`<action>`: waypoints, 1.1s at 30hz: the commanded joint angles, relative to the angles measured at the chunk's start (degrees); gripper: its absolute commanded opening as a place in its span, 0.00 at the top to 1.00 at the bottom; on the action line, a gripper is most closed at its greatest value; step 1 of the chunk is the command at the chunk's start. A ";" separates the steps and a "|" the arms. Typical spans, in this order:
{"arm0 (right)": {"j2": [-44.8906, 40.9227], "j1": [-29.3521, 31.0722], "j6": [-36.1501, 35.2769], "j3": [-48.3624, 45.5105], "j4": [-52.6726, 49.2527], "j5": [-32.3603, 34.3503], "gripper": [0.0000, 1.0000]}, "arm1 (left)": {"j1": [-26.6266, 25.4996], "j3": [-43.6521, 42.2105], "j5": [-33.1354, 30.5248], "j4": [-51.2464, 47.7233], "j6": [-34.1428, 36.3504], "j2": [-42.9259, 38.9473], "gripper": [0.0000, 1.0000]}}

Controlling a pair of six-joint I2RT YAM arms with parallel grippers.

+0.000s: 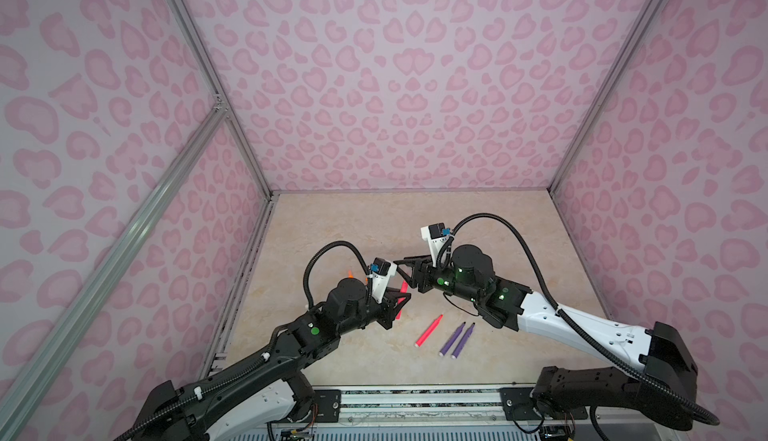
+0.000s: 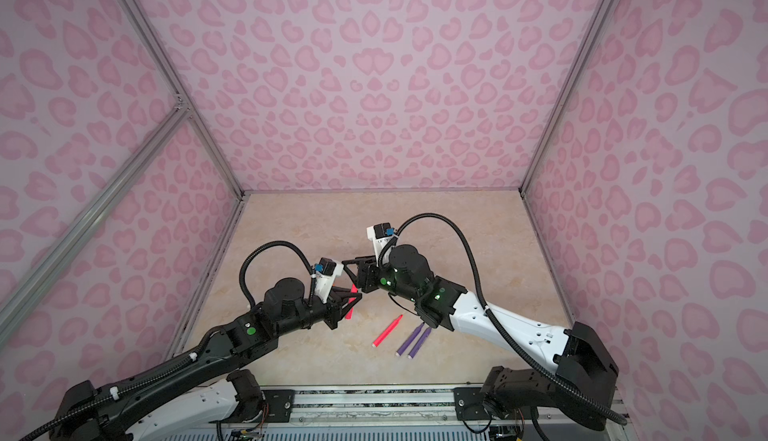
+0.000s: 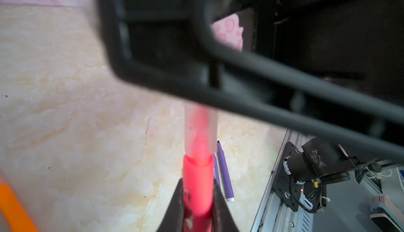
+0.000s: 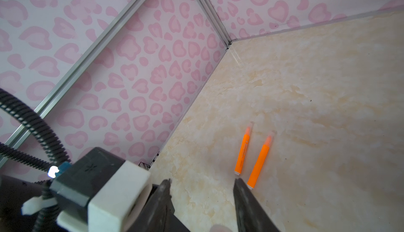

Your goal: Insert the pens into the pen caps

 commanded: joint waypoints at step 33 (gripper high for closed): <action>3.02 3.32 1.91 -6.90 5.82 0.83 1.00 | 7.28 -3.17 6.16 6.01 -5.94 -3.09 0.97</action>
